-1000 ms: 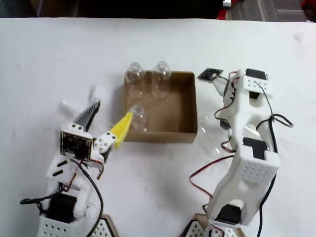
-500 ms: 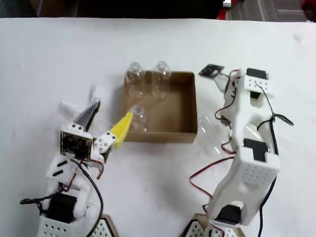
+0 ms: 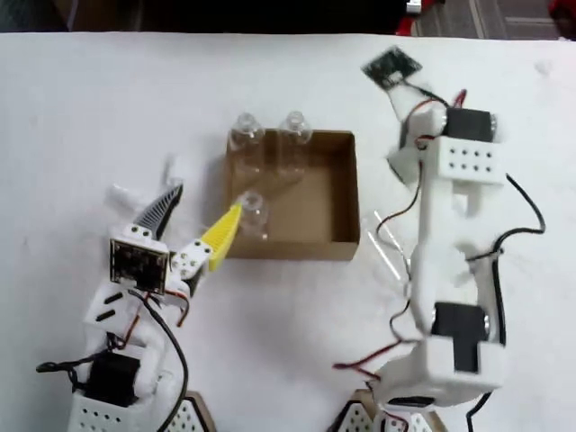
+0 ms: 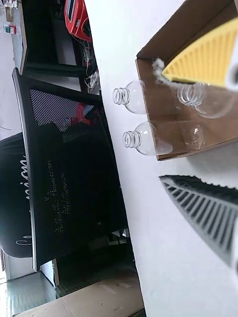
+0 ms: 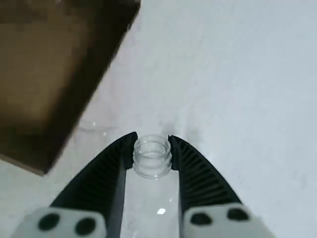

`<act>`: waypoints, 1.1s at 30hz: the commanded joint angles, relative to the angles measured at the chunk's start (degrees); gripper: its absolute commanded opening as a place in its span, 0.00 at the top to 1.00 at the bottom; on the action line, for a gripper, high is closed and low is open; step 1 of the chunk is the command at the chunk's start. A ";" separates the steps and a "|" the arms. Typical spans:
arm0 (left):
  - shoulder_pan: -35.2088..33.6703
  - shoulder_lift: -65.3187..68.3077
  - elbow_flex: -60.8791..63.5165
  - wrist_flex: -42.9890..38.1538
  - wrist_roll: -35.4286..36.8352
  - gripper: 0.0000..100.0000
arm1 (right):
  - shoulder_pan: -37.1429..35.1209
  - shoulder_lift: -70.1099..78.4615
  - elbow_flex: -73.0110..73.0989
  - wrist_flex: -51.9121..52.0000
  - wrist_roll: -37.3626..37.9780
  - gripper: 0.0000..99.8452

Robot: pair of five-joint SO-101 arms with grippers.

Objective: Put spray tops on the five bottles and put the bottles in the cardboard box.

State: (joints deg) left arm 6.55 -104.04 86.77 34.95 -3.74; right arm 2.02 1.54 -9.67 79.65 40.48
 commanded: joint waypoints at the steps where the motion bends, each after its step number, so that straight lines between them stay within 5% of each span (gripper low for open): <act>1: 0.04 -0.84 -0.53 -1.32 -0.53 0.72 | -3.74 -10.15 -1.85 -2.77 -13.71 0.98; 6: 0.04 -0.84 -0.62 -1.32 -0.53 0.72 | -5.41 -17.10 5.36 -12.44 -24.79 0.98; 14: 0.04 -0.84 -0.62 -1.32 -0.53 0.72 | -10.59 -27.65 30.33 -43.21 -38.15 0.98; 23: 0.04 -0.84 -0.62 -1.32 -0.53 0.72 | -17.63 -28.44 46.77 -74.24 -38.33 0.98; 33: 0.04 -0.84 -0.62 -1.32 -0.53 0.72 | -14.73 -15.96 48.97 -88.31 -38.51 0.98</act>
State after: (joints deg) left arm 6.55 -104.04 86.77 34.95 -3.74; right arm -14.33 -17.45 39.82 -4.04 2.51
